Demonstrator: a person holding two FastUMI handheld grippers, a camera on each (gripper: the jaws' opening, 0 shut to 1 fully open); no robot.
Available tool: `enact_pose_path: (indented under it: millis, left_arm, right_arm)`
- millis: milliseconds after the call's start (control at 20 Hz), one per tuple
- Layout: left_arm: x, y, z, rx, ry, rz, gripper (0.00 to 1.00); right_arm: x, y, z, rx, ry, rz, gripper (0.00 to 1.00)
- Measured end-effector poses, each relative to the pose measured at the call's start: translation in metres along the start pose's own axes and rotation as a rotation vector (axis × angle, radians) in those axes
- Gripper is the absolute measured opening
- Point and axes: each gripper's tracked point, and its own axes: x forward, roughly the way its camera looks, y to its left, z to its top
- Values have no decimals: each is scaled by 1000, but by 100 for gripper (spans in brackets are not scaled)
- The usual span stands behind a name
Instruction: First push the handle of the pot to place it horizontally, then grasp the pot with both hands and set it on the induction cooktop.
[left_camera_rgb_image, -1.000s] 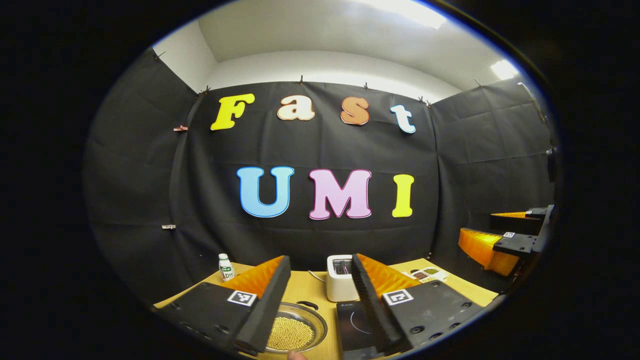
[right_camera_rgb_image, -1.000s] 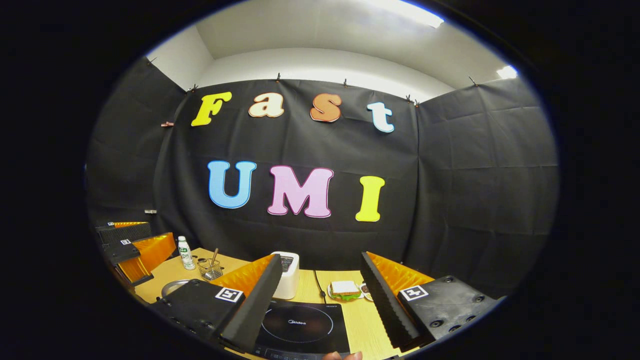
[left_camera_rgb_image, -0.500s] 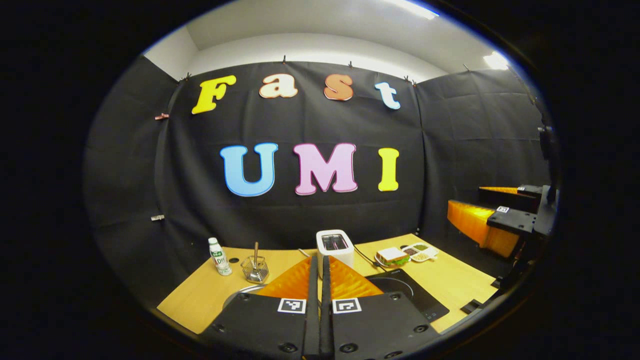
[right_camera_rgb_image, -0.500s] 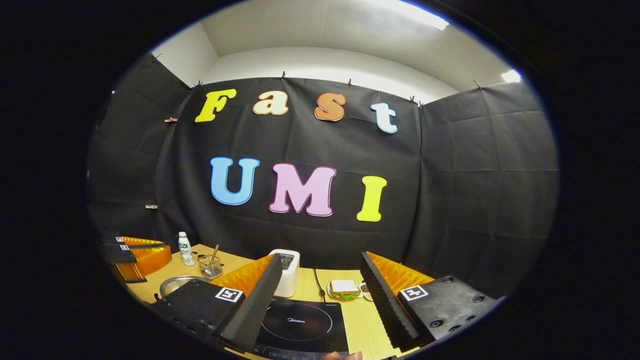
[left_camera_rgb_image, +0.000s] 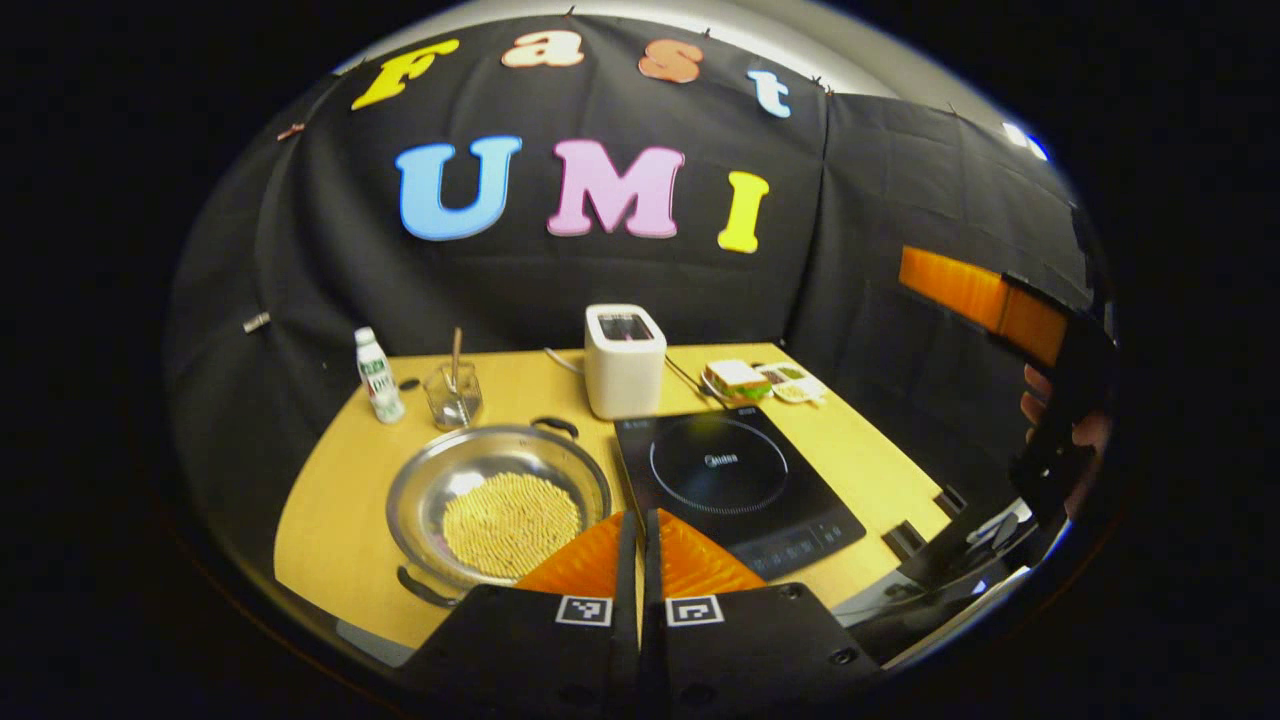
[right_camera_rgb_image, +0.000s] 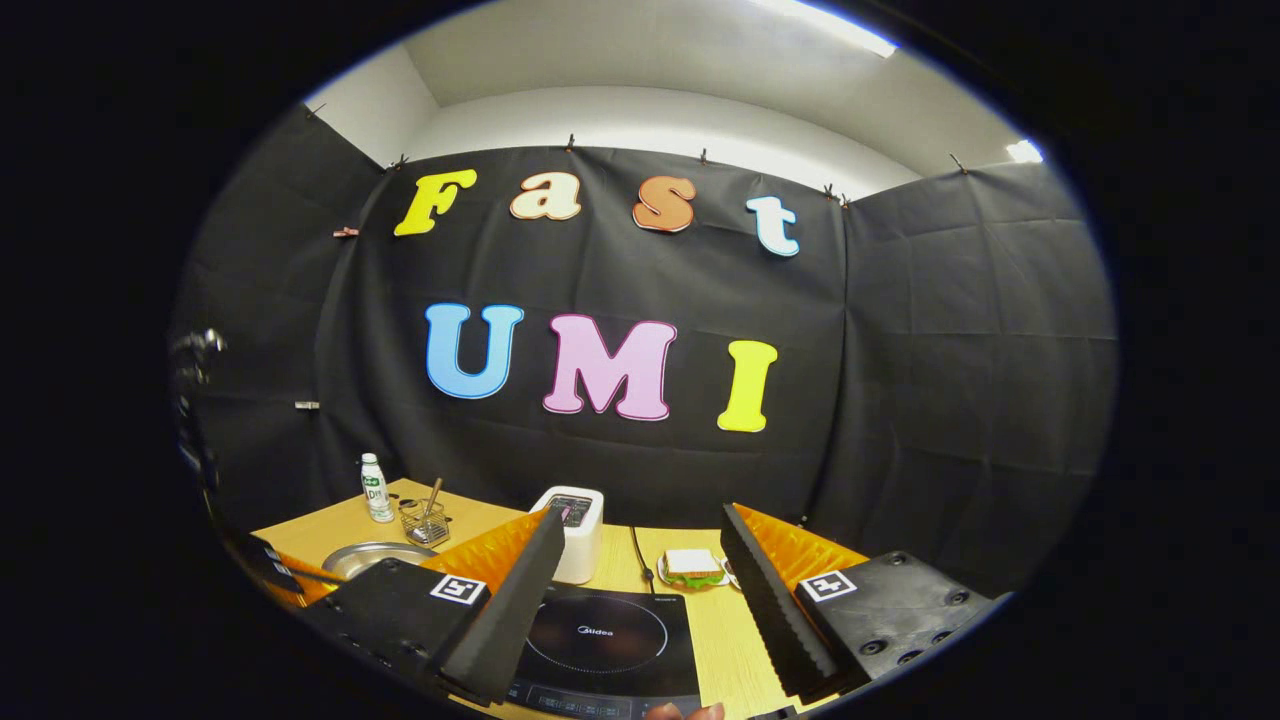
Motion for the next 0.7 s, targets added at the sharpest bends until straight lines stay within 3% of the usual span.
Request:
enact_pose_path:
  millis: [400,700]
  left_arm:
    - [7,62,-100,-138,358,-41,4]
    - [20,108,-129,-209,533,-48,5]
  right_arm:
    - [-3,-7,-6,-2,17,2,98]
    - [-4,-14,-10,-3,25,-6,98]
